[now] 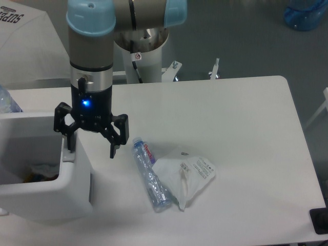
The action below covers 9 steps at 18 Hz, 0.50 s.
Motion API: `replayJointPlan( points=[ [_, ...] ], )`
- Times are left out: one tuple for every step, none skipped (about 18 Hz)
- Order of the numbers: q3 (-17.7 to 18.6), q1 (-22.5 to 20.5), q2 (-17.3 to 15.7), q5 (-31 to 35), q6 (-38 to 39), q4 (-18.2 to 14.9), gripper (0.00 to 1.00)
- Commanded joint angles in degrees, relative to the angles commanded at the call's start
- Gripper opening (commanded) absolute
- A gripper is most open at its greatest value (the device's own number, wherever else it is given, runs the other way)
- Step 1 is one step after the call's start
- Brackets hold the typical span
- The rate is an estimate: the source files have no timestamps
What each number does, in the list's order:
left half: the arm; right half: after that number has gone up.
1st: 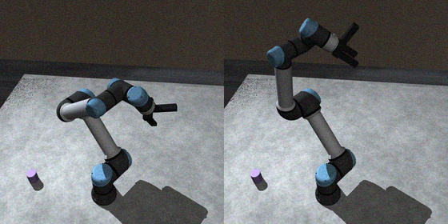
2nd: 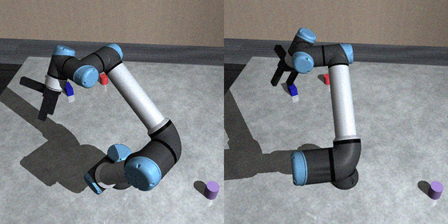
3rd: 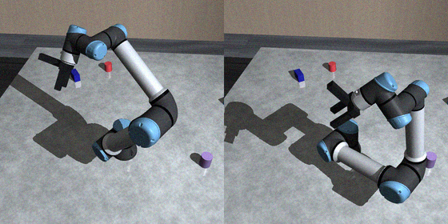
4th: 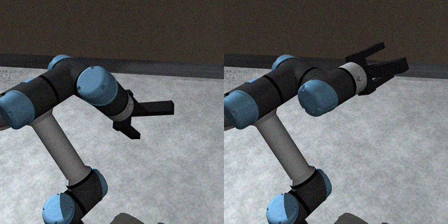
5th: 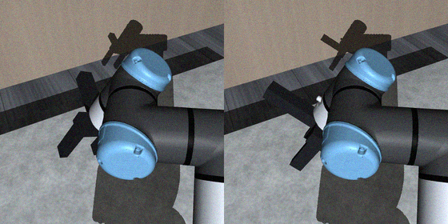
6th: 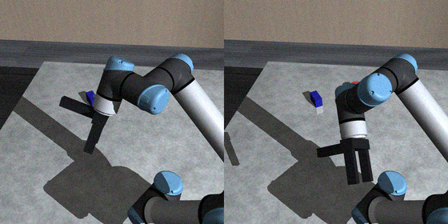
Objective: Open the trash can
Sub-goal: 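Push the lid edge with the gripper to swing the lid open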
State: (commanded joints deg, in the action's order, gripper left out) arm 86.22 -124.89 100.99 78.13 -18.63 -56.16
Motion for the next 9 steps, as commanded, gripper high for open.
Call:
replayJointPlan(
  points=[
    [0.0, 0.0, 0.0, 0.0, 0.0, 0.1, 1.0],
    [0.0, 0.0, 0.0, 0.0, -0.1, 0.0, 1.0],
    [-0.7, 0.0, -0.1, 0.0, -0.1, 0.0, 1.0],
    [-1.5, 0.0, -0.1, -0.1, 0.0, 0.2, 1.0],
    [-2.8, -0.1, 0.0, -0.1, 0.0, 0.6, 1.0],
    [-4.0, -0.1, 0.1, -0.1, 0.2, 1.1, 1.0],
    [-4.9, -0.5, 0.0, -0.2, 0.2, 1.6, 1.0],
    [-5.6, -0.8, 0.0, -0.3, 0.2, 1.6, 1.0],
    [-6.1, -1.6, 0.0, -0.3, 0.0, 1.8, 1.0]
  ],
)
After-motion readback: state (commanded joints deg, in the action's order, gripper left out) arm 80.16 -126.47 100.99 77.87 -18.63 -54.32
